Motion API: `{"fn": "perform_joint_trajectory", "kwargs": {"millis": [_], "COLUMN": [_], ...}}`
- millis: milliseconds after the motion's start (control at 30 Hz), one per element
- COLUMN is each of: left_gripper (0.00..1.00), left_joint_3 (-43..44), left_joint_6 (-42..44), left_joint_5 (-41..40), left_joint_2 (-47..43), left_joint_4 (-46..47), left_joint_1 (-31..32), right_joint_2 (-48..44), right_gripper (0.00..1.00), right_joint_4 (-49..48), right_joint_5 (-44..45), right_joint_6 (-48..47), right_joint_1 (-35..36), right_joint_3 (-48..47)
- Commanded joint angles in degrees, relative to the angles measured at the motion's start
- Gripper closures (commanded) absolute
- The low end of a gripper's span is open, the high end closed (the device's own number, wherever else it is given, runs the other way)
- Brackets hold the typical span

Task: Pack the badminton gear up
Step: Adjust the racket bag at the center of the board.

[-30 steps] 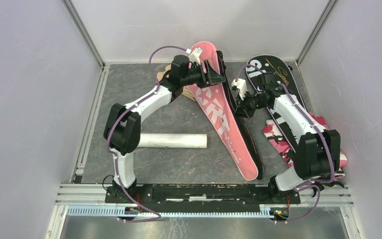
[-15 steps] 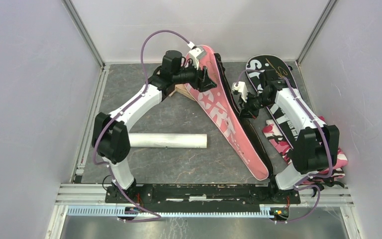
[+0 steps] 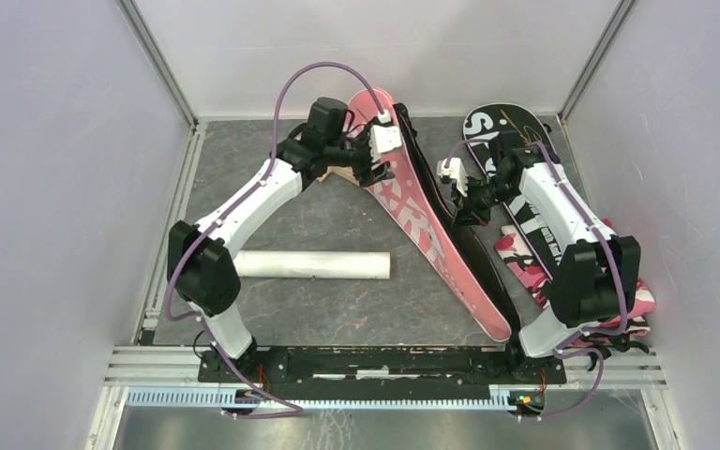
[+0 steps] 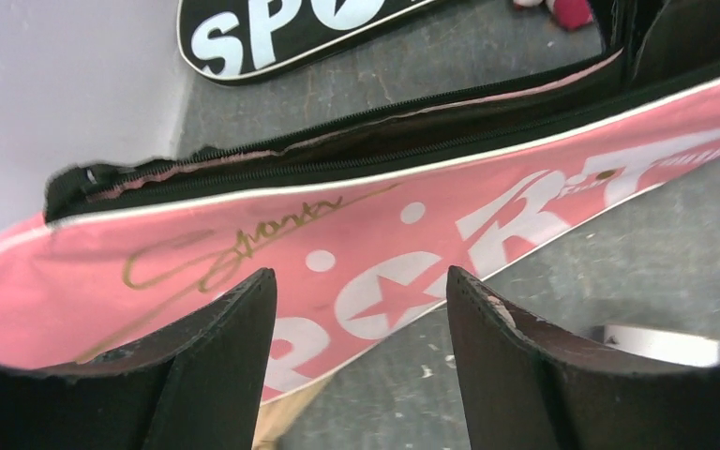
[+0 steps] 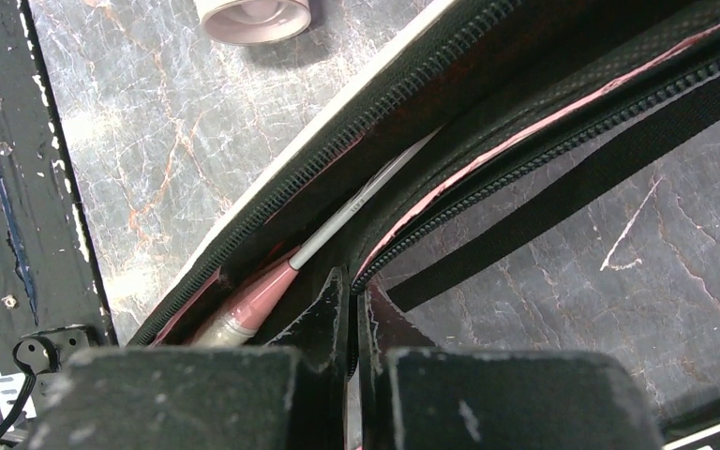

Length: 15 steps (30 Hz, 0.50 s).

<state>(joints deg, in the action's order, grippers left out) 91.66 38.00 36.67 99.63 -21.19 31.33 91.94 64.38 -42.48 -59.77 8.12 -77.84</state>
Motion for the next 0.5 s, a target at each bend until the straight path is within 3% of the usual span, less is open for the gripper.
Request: {"fn": "perform_joint_trajectory", "kwargs": {"millis": [0,467], "left_gripper": [0.27,0.26], "left_joint_3": [3.94,9.35], "left_joint_6": [17.73,30.03], "left_joint_5": [-5.0,-14.6], "left_joint_2": [0.47,6.44], "left_joint_4": [-3.35,-5.05], "left_joint_1": [2.92,8.34], "right_joint_2": [0.1,-0.53], "right_gripper": [1.0,1.0], "right_joint_4": [4.98,7.55], "right_joint_5": [-3.93,-5.57], "right_joint_6": [-7.04,-10.96], "right_joint_1": [-0.01,0.05], "right_joint_3": [-3.19,0.09]}}
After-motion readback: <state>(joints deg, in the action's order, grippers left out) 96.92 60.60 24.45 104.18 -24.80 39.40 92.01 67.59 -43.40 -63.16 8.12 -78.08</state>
